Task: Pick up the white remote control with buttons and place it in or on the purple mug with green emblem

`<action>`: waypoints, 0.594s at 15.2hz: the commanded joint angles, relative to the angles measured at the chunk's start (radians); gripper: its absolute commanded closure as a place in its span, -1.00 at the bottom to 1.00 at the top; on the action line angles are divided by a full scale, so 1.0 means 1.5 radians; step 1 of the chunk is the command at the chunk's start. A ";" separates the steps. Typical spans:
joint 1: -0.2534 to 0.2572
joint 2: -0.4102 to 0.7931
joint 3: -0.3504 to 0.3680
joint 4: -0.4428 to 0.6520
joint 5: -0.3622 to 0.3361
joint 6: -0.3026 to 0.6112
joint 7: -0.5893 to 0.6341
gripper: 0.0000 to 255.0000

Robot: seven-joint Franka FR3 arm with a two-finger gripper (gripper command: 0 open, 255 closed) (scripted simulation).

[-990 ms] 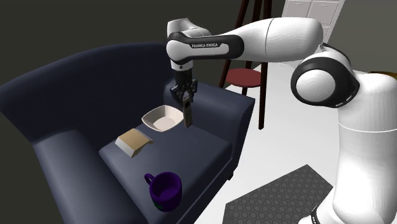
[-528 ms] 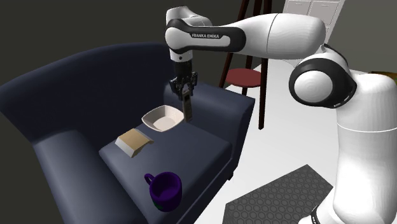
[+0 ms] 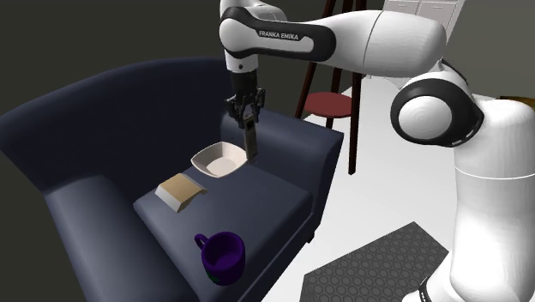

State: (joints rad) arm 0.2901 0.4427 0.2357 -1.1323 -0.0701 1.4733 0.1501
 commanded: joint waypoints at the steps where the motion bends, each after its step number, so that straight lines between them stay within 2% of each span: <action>1: 0.013 -0.021 0.007 -0.023 0.004 0.002 0.021 1.00; 9: 0.071 -0.098 0.044 -0.107 0.020 0.012 0.122 1.00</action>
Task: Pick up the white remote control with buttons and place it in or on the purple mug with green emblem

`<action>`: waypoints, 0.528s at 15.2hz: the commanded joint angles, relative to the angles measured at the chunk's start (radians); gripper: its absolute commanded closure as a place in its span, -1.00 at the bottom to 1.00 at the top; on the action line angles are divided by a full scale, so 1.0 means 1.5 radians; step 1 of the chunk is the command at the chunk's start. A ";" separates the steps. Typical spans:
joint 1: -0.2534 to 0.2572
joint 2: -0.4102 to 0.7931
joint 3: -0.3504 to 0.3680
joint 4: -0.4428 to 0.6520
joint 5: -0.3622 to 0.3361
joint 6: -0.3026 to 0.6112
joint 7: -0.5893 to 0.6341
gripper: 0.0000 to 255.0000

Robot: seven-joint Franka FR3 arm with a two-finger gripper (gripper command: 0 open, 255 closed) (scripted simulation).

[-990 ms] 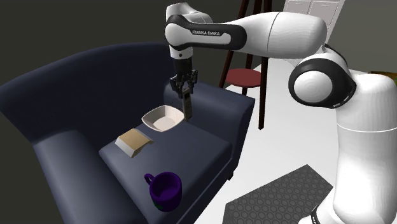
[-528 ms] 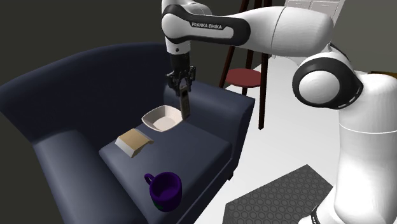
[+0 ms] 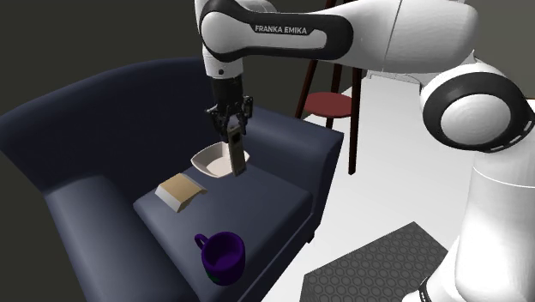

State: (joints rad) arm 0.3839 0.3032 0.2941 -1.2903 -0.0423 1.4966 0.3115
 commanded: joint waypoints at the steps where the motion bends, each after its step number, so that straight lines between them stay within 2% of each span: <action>1: 0.017 -0.011 0.010 -0.007 0.003 -0.004 0.028 1.00; 8: 0.078 -0.033 0.046 -0.012 0.008 -0.016 0.126 1.00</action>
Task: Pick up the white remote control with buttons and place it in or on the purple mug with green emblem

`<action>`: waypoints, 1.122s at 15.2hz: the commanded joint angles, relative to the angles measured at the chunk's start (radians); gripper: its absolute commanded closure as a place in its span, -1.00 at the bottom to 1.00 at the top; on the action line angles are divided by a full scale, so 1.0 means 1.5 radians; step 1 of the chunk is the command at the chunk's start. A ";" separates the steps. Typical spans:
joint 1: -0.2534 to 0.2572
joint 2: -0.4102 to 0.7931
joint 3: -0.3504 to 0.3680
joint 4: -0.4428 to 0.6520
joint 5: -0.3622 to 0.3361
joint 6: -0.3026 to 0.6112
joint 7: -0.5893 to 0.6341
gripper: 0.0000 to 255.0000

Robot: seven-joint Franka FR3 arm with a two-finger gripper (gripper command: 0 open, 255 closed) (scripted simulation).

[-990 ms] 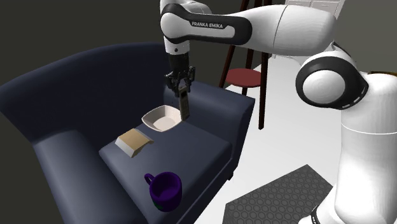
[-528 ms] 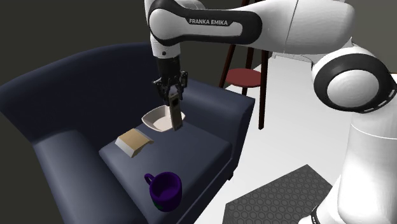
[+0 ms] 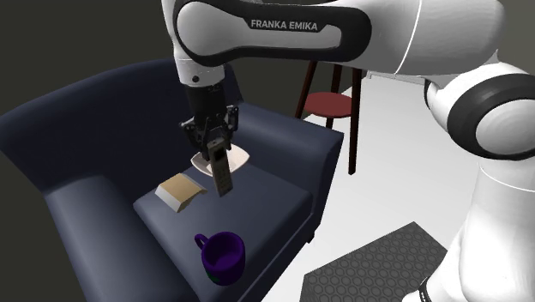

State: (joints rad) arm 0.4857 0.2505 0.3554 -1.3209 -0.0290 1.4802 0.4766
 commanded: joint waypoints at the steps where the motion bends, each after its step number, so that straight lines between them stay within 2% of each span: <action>1: 0.020 0.003 0.011 0.011 -0.001 -0.008 0.031 1.00; 6: 0.071 0.015 0.038 0.044 -0.007 -0.027 0.106 1.00; 17: 0.058 -0.015 0.035 -0.097 0.005 0.085 0.096 1.00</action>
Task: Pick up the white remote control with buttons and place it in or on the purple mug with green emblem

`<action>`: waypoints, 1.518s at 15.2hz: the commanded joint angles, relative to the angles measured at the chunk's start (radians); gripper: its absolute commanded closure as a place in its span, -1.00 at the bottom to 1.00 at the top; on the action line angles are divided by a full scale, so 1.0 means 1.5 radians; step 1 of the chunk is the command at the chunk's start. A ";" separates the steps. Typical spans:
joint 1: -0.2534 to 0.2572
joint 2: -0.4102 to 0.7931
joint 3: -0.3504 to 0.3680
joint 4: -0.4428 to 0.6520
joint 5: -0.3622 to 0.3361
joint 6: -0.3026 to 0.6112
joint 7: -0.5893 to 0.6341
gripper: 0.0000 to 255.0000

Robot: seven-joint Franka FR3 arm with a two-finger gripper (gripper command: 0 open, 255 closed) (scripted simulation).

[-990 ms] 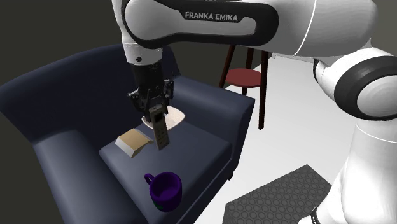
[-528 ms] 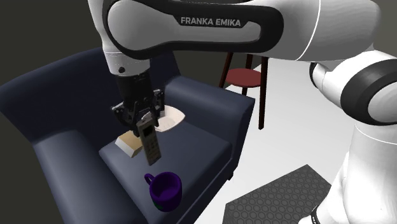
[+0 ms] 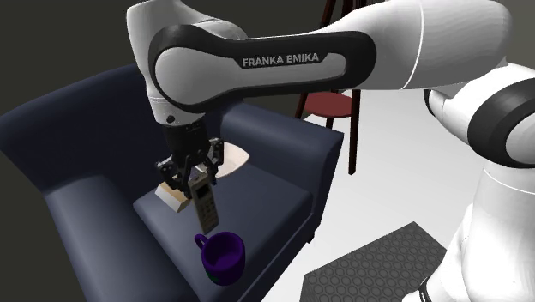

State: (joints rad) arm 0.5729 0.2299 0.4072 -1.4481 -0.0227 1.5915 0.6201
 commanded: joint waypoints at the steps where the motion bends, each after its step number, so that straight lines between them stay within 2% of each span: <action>1: -0.001 -0.003 0.000 -0.023 0.001 0.020 -0.001 1.00; 13: -0.006 -0.004 -0.003 -0.134 0.001 0.130 -0.005 1.00; 21: -0.006 -0.004 -0.003 -0.134 0.001 0.130 -0.005 1.00; 22: -0.005 -0.004 -0.003 -0.134 0.001 0.130 -0.005 -1.00; 23: -0.006 -0.004 -0.003 -0.134 0.001 0.130 -0.005 -1.00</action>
State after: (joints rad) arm 0.5645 0.2236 0.4030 -1.6485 -0.0210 1.7870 0.6121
